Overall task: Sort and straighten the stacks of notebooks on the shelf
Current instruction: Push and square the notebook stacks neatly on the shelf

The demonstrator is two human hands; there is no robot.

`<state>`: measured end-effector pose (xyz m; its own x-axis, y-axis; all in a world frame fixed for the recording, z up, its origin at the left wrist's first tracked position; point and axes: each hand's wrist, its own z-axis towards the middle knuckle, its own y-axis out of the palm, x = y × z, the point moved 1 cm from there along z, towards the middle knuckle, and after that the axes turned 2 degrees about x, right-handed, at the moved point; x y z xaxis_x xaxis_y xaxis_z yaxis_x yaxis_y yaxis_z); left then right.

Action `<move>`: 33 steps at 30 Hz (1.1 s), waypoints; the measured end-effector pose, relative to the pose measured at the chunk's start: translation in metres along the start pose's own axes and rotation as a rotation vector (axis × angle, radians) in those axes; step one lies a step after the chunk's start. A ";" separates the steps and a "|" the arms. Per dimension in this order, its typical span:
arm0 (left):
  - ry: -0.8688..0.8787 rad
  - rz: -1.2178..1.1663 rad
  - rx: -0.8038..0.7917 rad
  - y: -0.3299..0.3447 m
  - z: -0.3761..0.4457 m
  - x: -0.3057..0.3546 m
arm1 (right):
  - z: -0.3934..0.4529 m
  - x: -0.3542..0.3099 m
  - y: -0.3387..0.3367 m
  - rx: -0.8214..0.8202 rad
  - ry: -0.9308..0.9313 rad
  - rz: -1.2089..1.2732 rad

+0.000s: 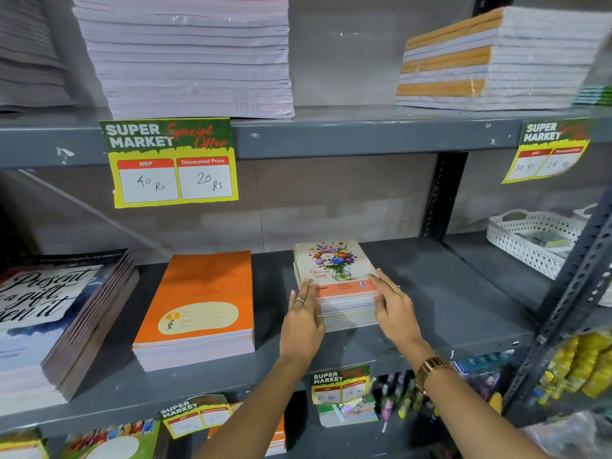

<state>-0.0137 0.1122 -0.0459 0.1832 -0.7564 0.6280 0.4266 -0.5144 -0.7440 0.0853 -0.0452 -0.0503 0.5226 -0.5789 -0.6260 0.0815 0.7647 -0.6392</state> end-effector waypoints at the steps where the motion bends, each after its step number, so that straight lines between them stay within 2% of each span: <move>1: -0.002 0.003 -0.001 0.000 0.000 0.000 | 0.000 0.000 0.000 0.000 0.003 0.005; 20: -0.089 -0.159 0.057 -0.005 -0.006 0.004 | -0.003 -0.001 -0.002 -0.019 0.008 -0.003; 27: -0.061 -0.110 0.067 -0.004 -0.005 0.000 | -0.005 -0.002 -0.004 -0.035 -0.015 -0.008; 33: -0.025 0.025 0.046 -0.002 -0.001 -0.004 | -0.009 0.003 -0.003 -0.049 -0.063 -0.124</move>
<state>-0.0161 0.1159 -0.0465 0.2159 -0.7582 0.6152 0.4620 -0.4758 -0.7484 0.0790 -0.0522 -0.0544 0.5632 -0.6480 -0.5128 0.1077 0.6728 -0.7319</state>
